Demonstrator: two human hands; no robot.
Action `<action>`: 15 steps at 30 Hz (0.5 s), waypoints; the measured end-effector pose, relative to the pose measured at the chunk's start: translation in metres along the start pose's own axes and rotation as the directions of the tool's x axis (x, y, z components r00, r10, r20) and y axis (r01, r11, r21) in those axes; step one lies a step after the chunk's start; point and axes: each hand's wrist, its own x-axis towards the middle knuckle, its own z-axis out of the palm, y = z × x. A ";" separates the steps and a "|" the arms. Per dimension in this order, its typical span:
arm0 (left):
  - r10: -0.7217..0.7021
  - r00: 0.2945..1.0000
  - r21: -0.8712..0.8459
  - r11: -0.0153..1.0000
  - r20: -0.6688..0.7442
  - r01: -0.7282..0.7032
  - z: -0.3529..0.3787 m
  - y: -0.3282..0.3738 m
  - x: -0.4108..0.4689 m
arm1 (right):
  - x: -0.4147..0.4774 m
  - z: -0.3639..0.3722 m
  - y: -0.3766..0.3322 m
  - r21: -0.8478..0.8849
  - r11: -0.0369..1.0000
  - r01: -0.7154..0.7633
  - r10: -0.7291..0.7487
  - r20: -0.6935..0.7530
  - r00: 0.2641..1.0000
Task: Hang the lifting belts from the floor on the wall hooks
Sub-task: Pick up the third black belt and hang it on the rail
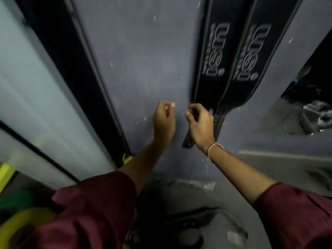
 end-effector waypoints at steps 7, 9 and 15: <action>-0.458 0.882 0.095 0.888 0.111 0.449 -0.040 -0.176 -0.137 | -0.138 0.073 0.148 -0.021 0.911 -0.412 0.401 0.279 0.873; -0.520 0.847 0.168 0.849 0.107 0.501 -0.047 -0.223 -0.175 | -0.174 0.095 0.192 -0.045 0.869 -0.493 0.477 0.341 0.810; -0.734 0.676 0.287 0.661 0.058 0.693 -0.064 -0.343 -0.272 | -0.258 0.154 0.292 -0.157 0.734 -0.660 0.623 0.543 0.563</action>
